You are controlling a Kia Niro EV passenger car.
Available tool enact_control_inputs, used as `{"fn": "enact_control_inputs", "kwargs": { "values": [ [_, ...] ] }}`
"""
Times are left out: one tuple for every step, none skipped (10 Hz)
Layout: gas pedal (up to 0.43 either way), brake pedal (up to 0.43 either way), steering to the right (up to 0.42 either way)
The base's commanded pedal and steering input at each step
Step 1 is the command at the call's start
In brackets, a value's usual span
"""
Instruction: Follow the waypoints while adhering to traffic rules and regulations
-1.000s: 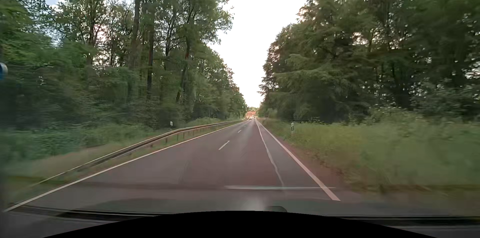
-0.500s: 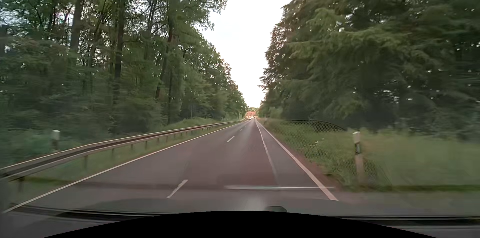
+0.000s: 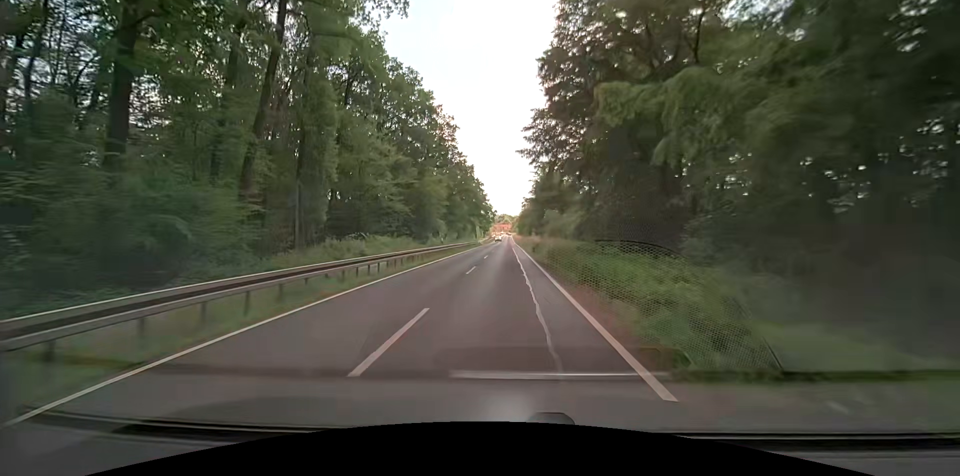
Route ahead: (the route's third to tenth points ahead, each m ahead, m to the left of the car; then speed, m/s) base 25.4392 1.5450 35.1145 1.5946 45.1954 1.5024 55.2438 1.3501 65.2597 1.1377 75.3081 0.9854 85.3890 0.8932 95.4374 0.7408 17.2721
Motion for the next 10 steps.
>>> {"fn": "enact_control_inputs", "kwargs": {
  "values": [
    [0.059,0.000,-0.005],
    [0.059,0.000,-0.005],
    [0.059,0.000,-0.005],
    [0.059,0.000,-0.005],
    [0.059,0.000,-0.005],
    [0.059,0.000,-0.005],
    [0.059,0.000,-0.005],
    [0.059,0.000,-0.005],
    [0.059,0.000,-0.005],
    [0.059,0.000,-0.005]
  ]
}}
